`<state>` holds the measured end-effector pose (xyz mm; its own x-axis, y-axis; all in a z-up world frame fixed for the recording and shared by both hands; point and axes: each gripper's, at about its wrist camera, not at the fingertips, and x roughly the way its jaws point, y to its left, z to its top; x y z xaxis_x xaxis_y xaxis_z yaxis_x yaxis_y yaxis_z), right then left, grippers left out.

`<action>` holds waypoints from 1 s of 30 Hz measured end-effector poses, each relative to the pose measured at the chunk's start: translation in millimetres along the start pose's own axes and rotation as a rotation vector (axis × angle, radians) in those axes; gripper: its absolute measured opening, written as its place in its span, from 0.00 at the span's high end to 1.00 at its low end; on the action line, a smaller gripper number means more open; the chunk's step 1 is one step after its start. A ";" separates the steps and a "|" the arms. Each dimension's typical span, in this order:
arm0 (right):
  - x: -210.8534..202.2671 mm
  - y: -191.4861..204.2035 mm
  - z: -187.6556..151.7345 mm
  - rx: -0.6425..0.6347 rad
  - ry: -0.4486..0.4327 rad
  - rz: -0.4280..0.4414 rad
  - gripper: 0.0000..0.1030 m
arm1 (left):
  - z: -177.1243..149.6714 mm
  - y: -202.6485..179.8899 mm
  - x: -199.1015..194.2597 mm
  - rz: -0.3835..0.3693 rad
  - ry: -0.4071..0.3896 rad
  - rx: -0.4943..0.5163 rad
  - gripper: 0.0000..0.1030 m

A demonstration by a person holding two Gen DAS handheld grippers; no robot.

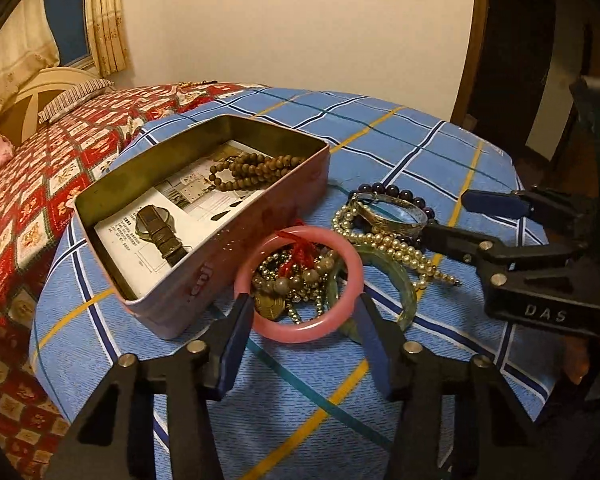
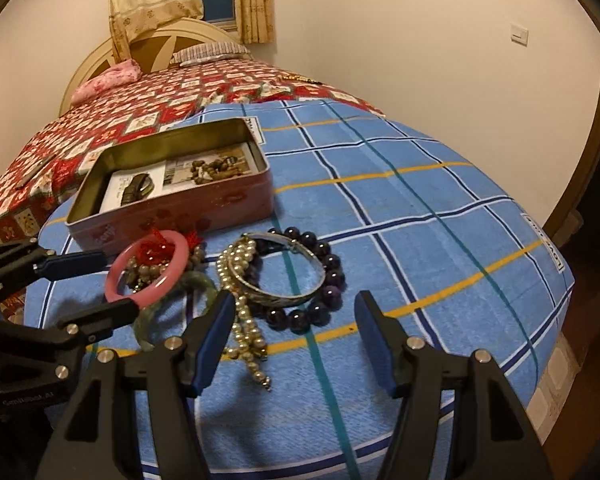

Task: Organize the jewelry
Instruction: 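Grasp the pink bangle with the right tool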

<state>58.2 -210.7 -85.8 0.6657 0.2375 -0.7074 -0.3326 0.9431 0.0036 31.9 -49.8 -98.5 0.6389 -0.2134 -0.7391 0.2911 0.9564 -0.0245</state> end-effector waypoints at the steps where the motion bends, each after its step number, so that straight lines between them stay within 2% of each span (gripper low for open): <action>1: 0.4 0.7 -0.4 -0.002 0.002 0.002 0.38 | -0.2 -0.8 0.6 -0.010 0.004 0.001 0.60; 3: 1.2 2.0 -0.3 -0.004 0.004 0.002 0.38 | -0.7 -2.6 0.3 -0.029 0.009 0.007 0.75; 7: 1.0 2.6 -1.7 -0.005 0.005 0.001 0.38 | -1.7 -3.3 -0.7 -0.067 0.015 -0.006 0.92; 8: 1.2 3.2 -1.4 -0.004 0.005 0.001 0.38 | -1.4 -3.0 -1.7 -0.075 0.013 -0.008 0.99; 13: 0.7 3.5 -4.1 -0.001 0.006 -0.002 0.38 | -1.2 -0.8 -8.4 -0.077 -0.006 -0.018 1.00; 21: 2.4 4.2 -3.7 0.001 0.009 -0.004 0.38 | 6.5 5.6 -34.9 -0.063 -0.086 -0.022 1.00; 30: 7.1 10.3 -0.2 -0.025 0.016 -0.002 0.38 | 15.6 32.5 -58.0 -0.033 -0.142 -0.081 1.00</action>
<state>59.4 -199.4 -91.0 0.6554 0.2316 -0.7189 -0.3479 0.9374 -0.0152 15.5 -9.4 -45.9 0.7259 -0.2659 -0.6343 0.2591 0.9600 -0.1060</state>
